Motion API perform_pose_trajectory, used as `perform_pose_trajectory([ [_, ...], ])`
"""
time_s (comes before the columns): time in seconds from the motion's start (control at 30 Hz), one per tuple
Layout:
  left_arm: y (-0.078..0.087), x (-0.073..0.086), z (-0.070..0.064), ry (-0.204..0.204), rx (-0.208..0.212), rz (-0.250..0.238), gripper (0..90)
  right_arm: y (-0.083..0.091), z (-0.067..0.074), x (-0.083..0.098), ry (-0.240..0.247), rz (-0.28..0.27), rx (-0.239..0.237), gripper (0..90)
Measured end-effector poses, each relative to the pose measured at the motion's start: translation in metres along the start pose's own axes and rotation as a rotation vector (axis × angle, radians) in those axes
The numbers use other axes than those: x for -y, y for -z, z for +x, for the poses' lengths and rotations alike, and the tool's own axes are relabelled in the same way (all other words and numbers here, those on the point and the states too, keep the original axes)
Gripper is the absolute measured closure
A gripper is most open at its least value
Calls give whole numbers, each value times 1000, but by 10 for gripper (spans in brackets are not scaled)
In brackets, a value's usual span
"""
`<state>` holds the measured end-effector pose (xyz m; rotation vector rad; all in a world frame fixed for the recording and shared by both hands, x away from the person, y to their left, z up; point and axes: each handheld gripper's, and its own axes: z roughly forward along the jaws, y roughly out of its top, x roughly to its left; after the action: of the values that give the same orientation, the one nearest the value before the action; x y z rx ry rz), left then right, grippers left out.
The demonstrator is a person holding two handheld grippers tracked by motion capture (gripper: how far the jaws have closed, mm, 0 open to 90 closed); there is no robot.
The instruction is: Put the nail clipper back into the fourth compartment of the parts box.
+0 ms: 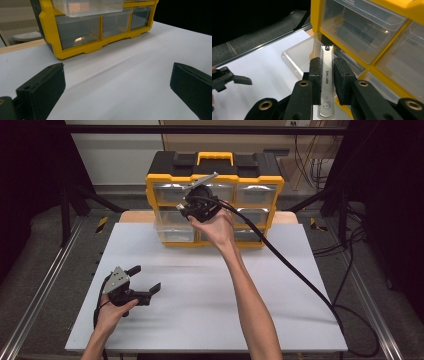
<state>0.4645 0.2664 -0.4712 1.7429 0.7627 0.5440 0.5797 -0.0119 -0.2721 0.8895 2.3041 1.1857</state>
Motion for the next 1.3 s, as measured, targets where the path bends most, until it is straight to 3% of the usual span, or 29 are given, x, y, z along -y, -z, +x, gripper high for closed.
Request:
perform_pose_trajectory([
  [0.57, 0, -1, 0, -1, 1, -3, 0, -33, -4, -4, 7, 28, -12, 772],
  [1.3, 1, -1, 0, 1, 1, -5, 0, -57, -9, -7, 3, 49, -26, 772],
])
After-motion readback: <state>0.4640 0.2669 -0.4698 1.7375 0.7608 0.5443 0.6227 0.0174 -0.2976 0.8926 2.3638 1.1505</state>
